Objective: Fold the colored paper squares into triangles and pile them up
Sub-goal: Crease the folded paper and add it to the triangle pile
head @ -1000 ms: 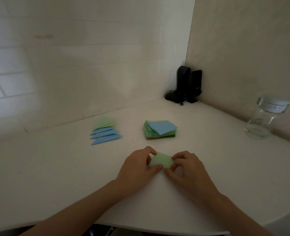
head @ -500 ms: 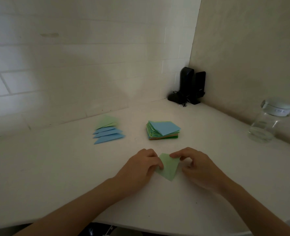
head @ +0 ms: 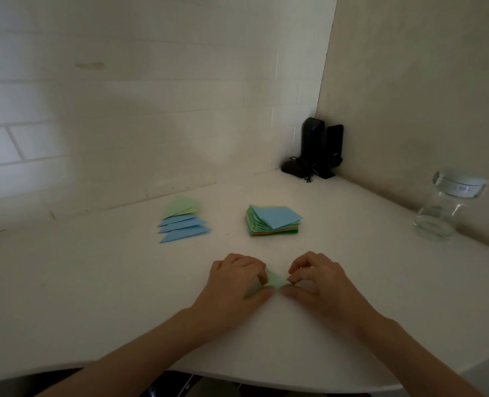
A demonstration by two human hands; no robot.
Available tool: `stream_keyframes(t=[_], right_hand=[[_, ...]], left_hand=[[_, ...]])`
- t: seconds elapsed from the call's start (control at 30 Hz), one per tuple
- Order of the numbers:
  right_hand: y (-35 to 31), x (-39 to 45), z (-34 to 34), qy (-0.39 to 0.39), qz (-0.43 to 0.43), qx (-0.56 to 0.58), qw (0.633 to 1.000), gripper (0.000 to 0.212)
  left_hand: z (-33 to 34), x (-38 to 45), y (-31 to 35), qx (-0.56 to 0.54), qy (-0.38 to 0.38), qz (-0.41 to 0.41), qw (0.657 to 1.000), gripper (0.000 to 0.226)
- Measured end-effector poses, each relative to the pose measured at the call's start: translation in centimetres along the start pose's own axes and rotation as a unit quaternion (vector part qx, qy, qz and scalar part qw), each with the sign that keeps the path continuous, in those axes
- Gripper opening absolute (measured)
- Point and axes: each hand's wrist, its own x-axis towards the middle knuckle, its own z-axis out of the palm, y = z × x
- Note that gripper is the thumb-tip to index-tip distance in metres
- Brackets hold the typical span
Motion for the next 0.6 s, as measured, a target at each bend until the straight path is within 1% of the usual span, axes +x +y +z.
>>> stream_keyframes(t=[0.07,0.1,0.17,0.27,0.33,0.37,0.4,0.5,0.6], right_hand=[[-0.5,-0.4,0.0,0.011,0.038,0.035,0.999,0.026],[-0.7,-0.4,0.1,0.02,0.057,0.051,0.997,0.022],[-1.0,-0.3,0.4,0.036,0.092,0.06,0.993,0.02],[-1.5,0.2,1.0,0.045,0.126,0.04,0.99,0.023],[-2.0,0.5,1.3,0.047,0.141,0.023,0.989,0.025],[-2.2,0.5,1.3,0.048,0.143,0.015,0.989,0.027],[-2.3,0.4,1.4,0.048,0.143,0.008,0.989,0.028],[-2.0,0.3,1.2,0.049,0.145,0.026,0.988,0.029],[-1.7,0.5,0.6,0.022,0.148,0.049,0.988,0.024]], left_hand=[[-0.1,-0.2,-0.2,-0.031,0.008,-0.045,0.999,0.024],[-0.2,-0.3,-0.2,-0.04,0.013,-0.07,0.997,0.02],[-0.2,-0.2,-0.1,-0.034,0.025,-0.115,0.992,0.018],[0.2,-0.1,0.5,0.019,0.026,-0.153,0.988,0.027],[0.7,-0.1,0.8,0.066,0.023,-0.156,0.985,0.044],[0.9,0.0,0.9,0.084,0.023,-0.153,0.984,0.048],[1.0,0.1,0.9,0.091,0.021,-0.154,0.984,0.048],[0.7,0.4,0.6,0.05,0.003,-0.172,0.984,0.028],[-0.1,0.2,-0.2,0.008,-0.009,-0.173,0.985,0.018]])
